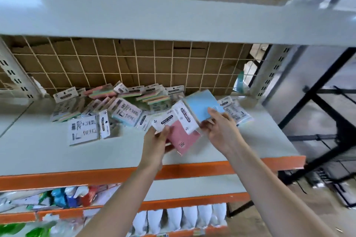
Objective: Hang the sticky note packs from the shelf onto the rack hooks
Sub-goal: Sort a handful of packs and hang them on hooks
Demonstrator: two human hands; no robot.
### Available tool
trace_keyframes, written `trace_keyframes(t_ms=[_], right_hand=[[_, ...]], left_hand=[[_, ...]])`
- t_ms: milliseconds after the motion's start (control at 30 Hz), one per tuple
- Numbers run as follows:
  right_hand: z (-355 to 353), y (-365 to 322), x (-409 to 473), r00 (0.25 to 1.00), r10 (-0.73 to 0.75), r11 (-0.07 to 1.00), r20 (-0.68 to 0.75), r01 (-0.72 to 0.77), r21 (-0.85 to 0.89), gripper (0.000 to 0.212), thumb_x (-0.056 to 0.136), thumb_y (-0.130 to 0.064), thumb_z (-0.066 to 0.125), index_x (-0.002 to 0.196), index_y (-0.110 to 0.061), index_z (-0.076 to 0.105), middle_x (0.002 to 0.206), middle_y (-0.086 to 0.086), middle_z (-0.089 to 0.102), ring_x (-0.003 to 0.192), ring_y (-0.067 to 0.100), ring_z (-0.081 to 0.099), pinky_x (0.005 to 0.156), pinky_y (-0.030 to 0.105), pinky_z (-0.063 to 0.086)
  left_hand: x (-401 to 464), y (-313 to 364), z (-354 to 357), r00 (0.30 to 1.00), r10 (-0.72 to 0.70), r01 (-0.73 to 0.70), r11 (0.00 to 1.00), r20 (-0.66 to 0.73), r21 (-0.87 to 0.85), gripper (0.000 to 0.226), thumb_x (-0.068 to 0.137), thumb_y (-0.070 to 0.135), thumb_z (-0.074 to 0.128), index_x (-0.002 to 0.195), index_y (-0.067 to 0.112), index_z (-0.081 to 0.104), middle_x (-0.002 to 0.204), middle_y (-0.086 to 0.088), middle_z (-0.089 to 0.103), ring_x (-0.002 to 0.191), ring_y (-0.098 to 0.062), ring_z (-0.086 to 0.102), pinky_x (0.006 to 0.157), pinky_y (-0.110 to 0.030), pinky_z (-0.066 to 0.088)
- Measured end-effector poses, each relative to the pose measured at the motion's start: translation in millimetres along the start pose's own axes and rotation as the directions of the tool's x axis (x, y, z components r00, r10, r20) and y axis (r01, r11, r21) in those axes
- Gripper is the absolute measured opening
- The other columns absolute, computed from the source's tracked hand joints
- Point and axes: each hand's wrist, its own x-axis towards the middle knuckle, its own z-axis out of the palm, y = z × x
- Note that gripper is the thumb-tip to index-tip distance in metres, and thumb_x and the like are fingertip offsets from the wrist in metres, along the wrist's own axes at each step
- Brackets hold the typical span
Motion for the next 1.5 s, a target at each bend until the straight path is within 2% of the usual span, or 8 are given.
trace_keyframes(t_ms=[200, 500, 633, 967, 1100, 1267, 1400, 1500], right_hand=[[-65, -33, -31, 0.958, -0.274, 0.923, -0.091, 0.235, -0.305, 0.014, 0.088, 0.002, 0.061, 0.096, -0.005, 0.053, 0.091, 0.016, 0.064, 0.078, 0.027, 0.063, 0.073, 0.039, 0.05], [-203, -118, -101, 0.892, -0.438, 0.721, -0.108, 0.277, -0.635, 0.014, 0.094, -0.031, 0.057, 0.102, -0.02, 0.055, 0.09, 0.002, 0.064, 0.074, 0.008, 0.062, 0.059, 0.023, 0.05], [-261, -154, -130, 0.783, -0.617, 0.594, -0.073, 0.403, -0.697, 0.006, 0.092, -0.028, 0.06, 0.092, -0.028, 0.054, 0.085, -0.001, 0.063, 0.069, 0.005, 0.058, 0.055, 0.017, 0.045], [-367, -242, -216, 0.896, -0.439, 0.206, 0.064, 0.17, -0.964, 0.042, 0.087, -0.042, 0.064, 0.087, -0.001, 0.056, 0.069, 0.009, 0.053, 0.063, 0.018, 0.043, 0.057, 0.031, 0.034], [-376, -255, -238, 0.791, -0.609, 0.117, 0.059, 0.163, -0.98, 0.045, 0.088, -0.048, 0.06, 0.062, -0.016, 0.041, 0.046, -0.01, 0.037, 0.042, 0.006, 0.03, 0.042, 0.02, 0.025], [-394, -277, -245, 0.727, -0.686, 0.299, 0.029, 0.318, -0.9, 0.021, 0.095, -0.022, 0.058, 0.081, -0.006, 0.052, 0.058, -0.003, 0.045, 0.049, 0.01, 0.034, 0.049, 0.025, 0.028], [-402, -303, -240, 0.671, -0.739, 0.526, -0.064, 0.514, -0.678, 0.02, 0.095, -0.005, 0.054, 0.077, -0.013, 0.055, 0.058, -0.014, 0.06, 0.052, 0.0, 0.052, 0.05, 0.012, 0.038], [-407, -333, -226, 0.603, -0.792, 0.51, -0.099, 0.562, -0.651, 0.025, 0.093, -0.002, 0.049, 0.071, -0.012, 0.053, 0.053, -0.013, 0.056, 0.049, 0.001, 0.052, 0.048, 0.011, 0.038]], left_hand=[[-26, -13, 84, 0.99, 0.026, -0.026, 1.0, 0.14, -0.004, 0.011, 0.089, 0.011, 0.063, 0.099, 0.014, 0.063, 0.084, -0.002, 0.074, 0.073, -0.017, 0.071, 0.057, -0.025, 0.054], [-89, -41, 201, 0.927, 0.238, -0.33, 0.885, 0.288, 0.33, 0.013, 0.087, 0.015, 0.066, 0.088, 0.026, 0.06, 0.088, 0.012, 0.07, 0.078, 0.0, 0.067, 0.061, -0.015, 0.052], [-126, -47, 252, 0.876, 0.3, -0.444, 0.807, 0.378, 0.389, 0.012, 0.083, 0.015, 0.07, 0.089, 0.01, 0.061, 0.086, -0.004, 0.07, 0.082, -0.019, 0.066, 0.072, -0.033, 0.053], [-207, -71, 365, 0.739, 0.299, -0.563, 0.766, 0.603, 0.311, 0.019, 0.081, 0.012, 0.073, 0.091, 0.021, 0.06, 0.084, 0.019, 0.064, 0.073, 0.013, 0.061, 0.063, -0.003, 0.043], [-238, -82, 403, 0.644, 0.296, -0.623, 0.738, 0.706, 0.259, 0.028, 0.079, 0.01, 0.074, 0.077, 0.032, 0.057, 0.069, 0.026, 0.061, 0.068, 0.021, 0.057, 0.061, 0.001, 0.039], [-251, -77, 442, 0.598, 0.292, -0.608, 0.772, 0.747, 0.185, 0.007, 0.085, 0.036, 0.064, 0.087, 0.03, 0.061, 0.077, 0.024, 0.069, 0.072, 0.009, 0.064, 0.058, -0.005, 0.043], [-243, -67, 473, 0.622, 0.334, -0.597, 0.787, 0.708, 0.154, 0.034, 0.084, 0.051, 0.051, 0.09, 0.019, 0.063, 0.077, 0.003, 0.071, 0.073, -0.01, 0.067, 0.065, -0.022, 0.051], [-228, -58, 498, 0.634, 0.363, -0.623, 0.764, 0.683, 0.171, 0.047, 0.082, 0.062, 0.045, 0.088, 0.018, 0.06, 0.084, -0.007, 0.068, 0.08, -0.023, 0.065, 0.075, -0.038, 0.052]])
